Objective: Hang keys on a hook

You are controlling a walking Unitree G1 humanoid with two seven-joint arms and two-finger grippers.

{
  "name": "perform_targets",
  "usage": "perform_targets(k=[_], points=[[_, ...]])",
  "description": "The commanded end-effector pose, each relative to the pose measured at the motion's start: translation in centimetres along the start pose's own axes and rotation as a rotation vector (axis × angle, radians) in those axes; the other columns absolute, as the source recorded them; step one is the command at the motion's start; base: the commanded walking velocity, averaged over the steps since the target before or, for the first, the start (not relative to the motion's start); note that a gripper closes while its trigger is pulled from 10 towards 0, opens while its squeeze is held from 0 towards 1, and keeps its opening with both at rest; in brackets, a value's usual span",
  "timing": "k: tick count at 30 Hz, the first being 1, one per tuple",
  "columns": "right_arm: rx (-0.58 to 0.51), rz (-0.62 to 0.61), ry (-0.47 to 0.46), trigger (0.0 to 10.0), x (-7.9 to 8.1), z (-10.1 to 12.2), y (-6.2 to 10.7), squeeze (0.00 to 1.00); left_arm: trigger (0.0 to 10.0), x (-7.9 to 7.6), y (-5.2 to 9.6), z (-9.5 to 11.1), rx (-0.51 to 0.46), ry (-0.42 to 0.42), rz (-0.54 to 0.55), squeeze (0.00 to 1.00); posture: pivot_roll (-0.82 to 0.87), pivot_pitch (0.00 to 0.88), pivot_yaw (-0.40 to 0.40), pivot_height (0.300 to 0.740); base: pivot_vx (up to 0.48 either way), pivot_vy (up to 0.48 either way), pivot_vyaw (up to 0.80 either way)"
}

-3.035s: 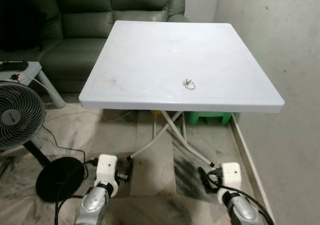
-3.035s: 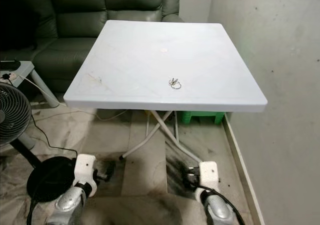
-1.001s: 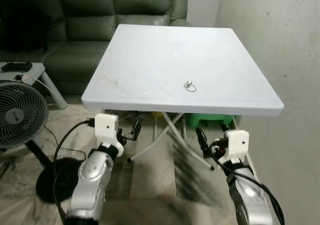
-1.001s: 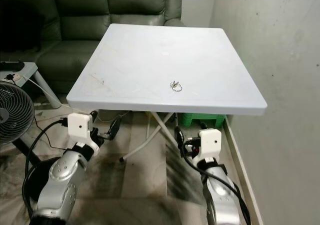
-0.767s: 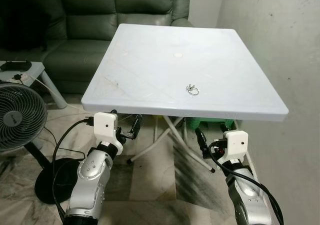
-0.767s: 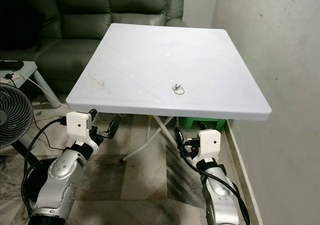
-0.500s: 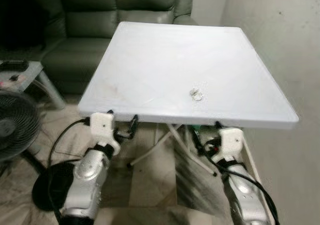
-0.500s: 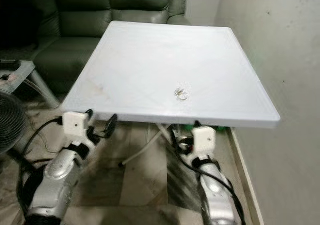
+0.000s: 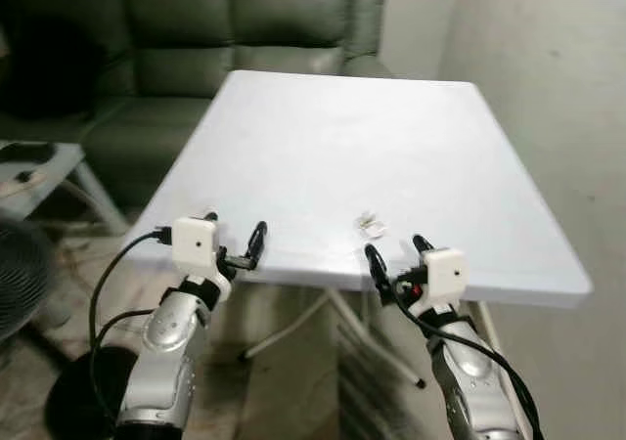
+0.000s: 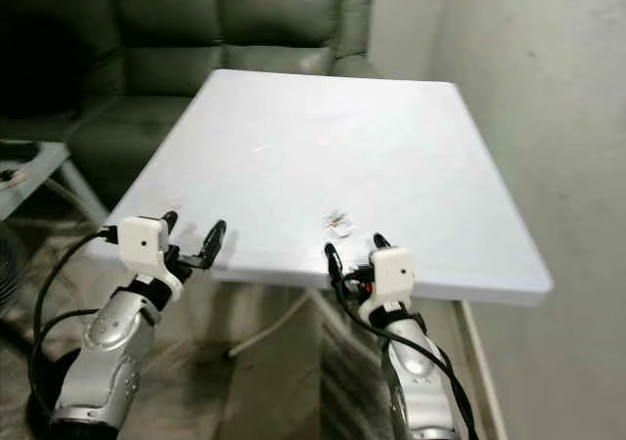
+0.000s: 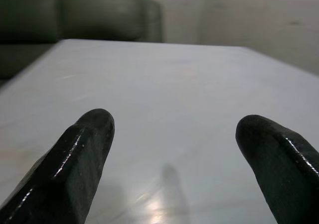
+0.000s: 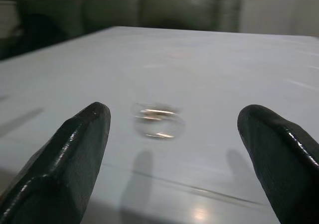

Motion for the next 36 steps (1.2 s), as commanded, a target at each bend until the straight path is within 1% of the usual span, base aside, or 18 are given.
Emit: perform_targets(k=[1, 5, 6, 11, 14, 20, 25, 36], points=[[-0.004, -0.024, 0.003, 10.0, -0.81, 0.08, 0.07, 0.00, 10.0, -0.56, -0.19, 0.06, 0.001, 0.004, -0.016, 0.00, -0.03, 0.000, 0.005, 0.740, 0.371, 0.000, 0.00], [-0.007, -0.022, 0.001, 10.0, -0.73, 0.12, -0.02, 0.00, 10.0, -0.55, -0.22, 0.10, 0.001, 0.006, -0.015, 0.00, -0.03, 0.000, 0.007, 0.740, 0.371, 0.000, 0.00], [-0.008, -0.020, 0.000, 10.0, -0.65, 0.18, -0.06, 0.00, 10.0, -0.35, -0.23, 0.19, -0.010, -0.006, 0.006, 0.00, -0.03, 0.000, 0.007, 0.740, 0.000, 0.000, 0.00], [-0.009, -0.010, 0.004, 10.0, -0.56, 0.24, -0.09, 0.00, 10.0, -0.45, -0.26, 0.09, -0.013, -0.018, 0.015, 0.00, -0.04, 0.000, 0.005, 0.740, 0.000, 0.000, 0.00], [-0.008, -0.001, 0.013, 10.0, -0.55, 0.29, -0.12, 0.00, 10.0, -0.77, -0.29, -0.01, -0.012, -0.016, -0.002, 0.00, -0.04, 0.000, 0.005, 0.740, 0.000, 0.000, 0.00], [-0.008, 0.004, 0.020, 10.0, -0.69, 0.34, -0.09, 0.00, 10.0, -0.93, -0.28, -0.21, -0.007, 0.005, -0.004, 0.00, -0.04, 0.000, -0.004, 0.740, 0.000, 0.000, 0.00], [-0.008, 0.008, 0.023, 10.0, -0.64, 0.38, -0.07, 0.00, 10.0, -0.91, -0.21, -0.43, 0.002, 0.002, 0.001, 0.00, -0.04, 0.000, -0.006, 0.740, 0.000, 0.000, 0.00], [-0.005, 0.014, 0.023, 10.0, -0.55, 0.43, 0.17, 0.00, 10.0, -0.87, -0.12, -0.61, 0.006, 0.015, 0.006, 0.00, -0.04, 0.000, -0.009, 0.740, 0.000, 0.460, 0.00]])
Point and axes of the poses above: a point about 5 cm out from each wrist's last joint towards the gripper, its own y axis pointing back from the gripper into the wrist, its own z axis along the axis of the wrist's last joint, x = y × z, the point moved 5 cm from there along -y, pointing out of the wrist towards the gripper, and after that the axes turned 11 degrees about y, right-handed, at the moved point
